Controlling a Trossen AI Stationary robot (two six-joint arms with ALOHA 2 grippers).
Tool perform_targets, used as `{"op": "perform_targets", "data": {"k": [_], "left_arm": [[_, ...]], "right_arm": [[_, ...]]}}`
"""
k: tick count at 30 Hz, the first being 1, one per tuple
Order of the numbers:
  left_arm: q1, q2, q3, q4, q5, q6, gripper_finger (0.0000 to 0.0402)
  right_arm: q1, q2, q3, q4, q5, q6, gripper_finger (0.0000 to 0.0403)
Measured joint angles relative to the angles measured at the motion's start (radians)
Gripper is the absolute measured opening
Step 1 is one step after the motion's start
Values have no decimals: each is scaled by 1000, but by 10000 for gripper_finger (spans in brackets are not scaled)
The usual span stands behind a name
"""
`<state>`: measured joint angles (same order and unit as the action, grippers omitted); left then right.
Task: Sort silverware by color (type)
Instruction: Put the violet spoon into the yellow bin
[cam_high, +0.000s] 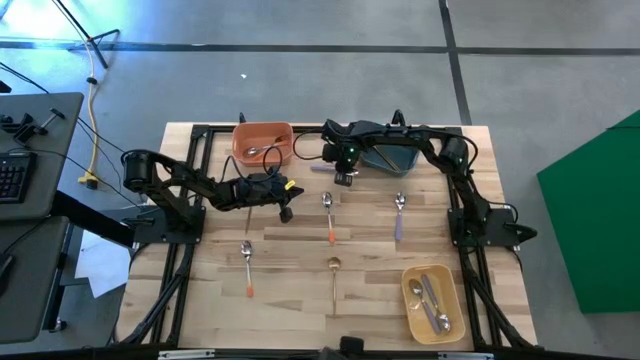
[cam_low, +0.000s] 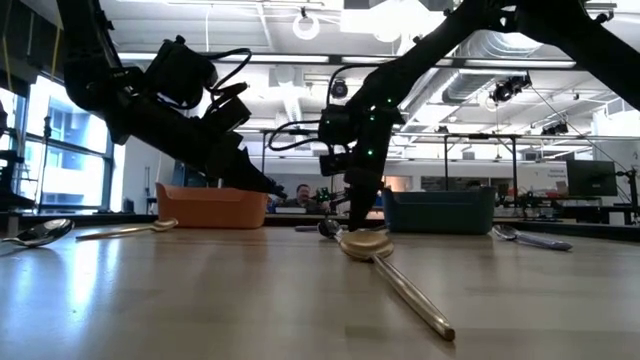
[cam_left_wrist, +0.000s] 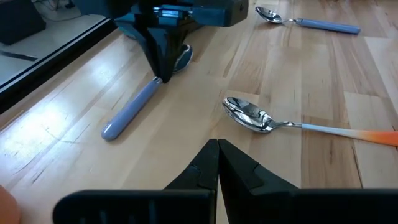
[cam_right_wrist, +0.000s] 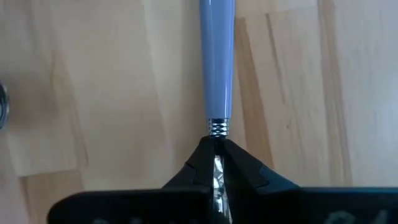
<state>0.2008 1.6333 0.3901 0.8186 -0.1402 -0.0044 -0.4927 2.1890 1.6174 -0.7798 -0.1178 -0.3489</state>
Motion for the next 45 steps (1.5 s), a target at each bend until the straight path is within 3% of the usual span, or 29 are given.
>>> {"op": "perform_targets", "data": {"k": [11,20,26,30,39,45], "left_arm": [[0,0,0,-2,0,-1,0],[0,0,0,-1,0,2,0],[0,0,0,4,0,8,0],[0,0,0,2,0,8,0],[-8,0,0,1,-1,16,0],[-7,0,0,2,-1,27,0]], "right_arm": [[61,-28,-3,-33,-14,-22,2],[115,-247,-2,-164,-3,140,1],[205,-402,-3,-403,7,513,1],[331,-506,-38,-508,-6,778,1],[794,-755,-281,-531,-13,1568,1],[1114,-816,-409,-481,-86,2069,0]]}}
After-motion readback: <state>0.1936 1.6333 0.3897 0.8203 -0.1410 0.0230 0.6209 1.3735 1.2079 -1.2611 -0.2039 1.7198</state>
